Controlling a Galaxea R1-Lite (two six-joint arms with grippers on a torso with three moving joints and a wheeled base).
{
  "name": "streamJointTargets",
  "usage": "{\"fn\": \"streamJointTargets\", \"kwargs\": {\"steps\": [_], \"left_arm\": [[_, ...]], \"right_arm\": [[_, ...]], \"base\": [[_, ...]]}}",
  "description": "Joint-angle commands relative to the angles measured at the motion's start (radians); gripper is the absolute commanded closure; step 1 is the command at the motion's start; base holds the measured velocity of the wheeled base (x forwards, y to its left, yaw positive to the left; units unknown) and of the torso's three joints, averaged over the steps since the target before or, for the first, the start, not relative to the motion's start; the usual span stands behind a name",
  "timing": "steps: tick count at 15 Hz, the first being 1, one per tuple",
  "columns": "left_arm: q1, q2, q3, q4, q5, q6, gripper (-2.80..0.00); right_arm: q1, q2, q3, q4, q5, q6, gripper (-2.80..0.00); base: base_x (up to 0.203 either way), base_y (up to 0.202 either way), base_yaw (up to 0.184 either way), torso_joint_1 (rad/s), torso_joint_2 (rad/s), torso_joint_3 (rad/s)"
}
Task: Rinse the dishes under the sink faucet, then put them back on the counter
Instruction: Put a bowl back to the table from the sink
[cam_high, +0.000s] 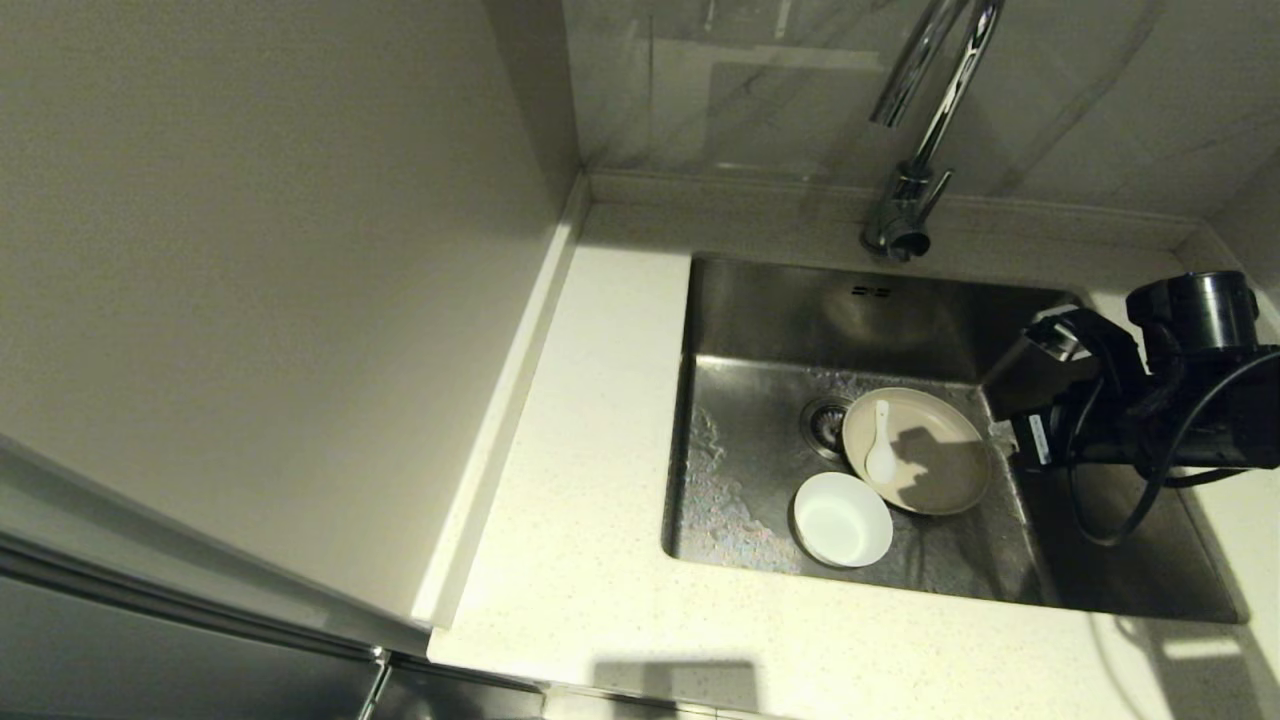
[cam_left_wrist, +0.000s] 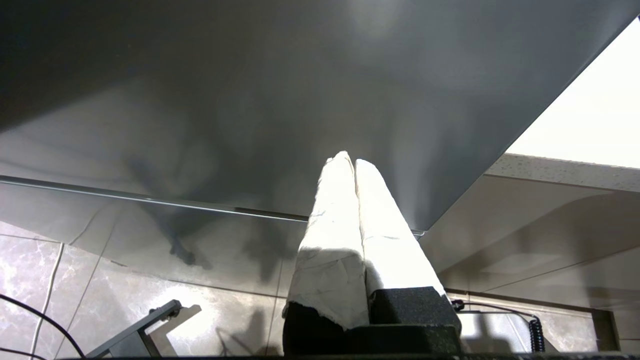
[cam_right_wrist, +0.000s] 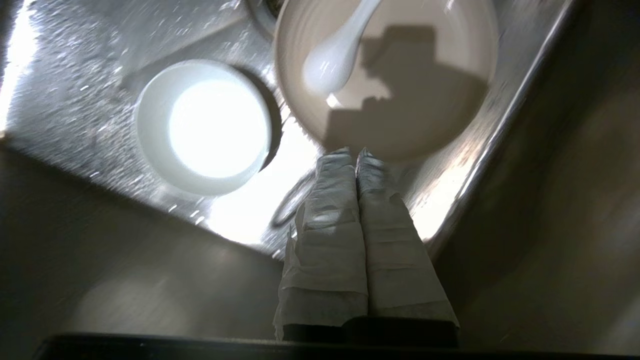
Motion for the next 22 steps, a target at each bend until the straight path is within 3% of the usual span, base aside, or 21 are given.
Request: {"fn": "streamJointTargets", "kwargs": {"steps": [1,9,12,13,22], "left_arm": [[0.000,-0.003,0.000,0.000,0.000,-0.001,0.00],[0.000,-0.003,0.000,0.000,0.000,-0.001,0.00],[0.000,-0.003,0.000,0.000,0.000,-0.001,0.00],[0.000,-0.003,0.000,0.000,0.000,-0.001,0.00],[0.000,-0.003,0.000,0.000,0.000,-0.001,0.00]], "right_arm": [[-0.001,0.069,-0.043,-0.007,-0.006,-0.042,0.00],[0.056,0.160,-0.085,-0.011,-0.028,-0.059,0.00],[0.085,0.203,-0.076,-0.011,-0.091,-0.108,0.00],[0.096,0.215,-0.077,-0.011,-0.100,-0.109,-2.80],[0.154,0.327,-0.083,-0.012,-0.109,-0.107,-2.80]], "base": [[0.000,0.000,0.000,0.000,0.00,0.000],[0.000,0.000,0.000,0.000,0.00,0.000],[0.000,0.000,0.000,0.000,0.00,0.000],[0.000,0.000,0.000,0.000,0.00,0.000],[0.000,0.000,0.000,0.000,0.00,0.000]]}}
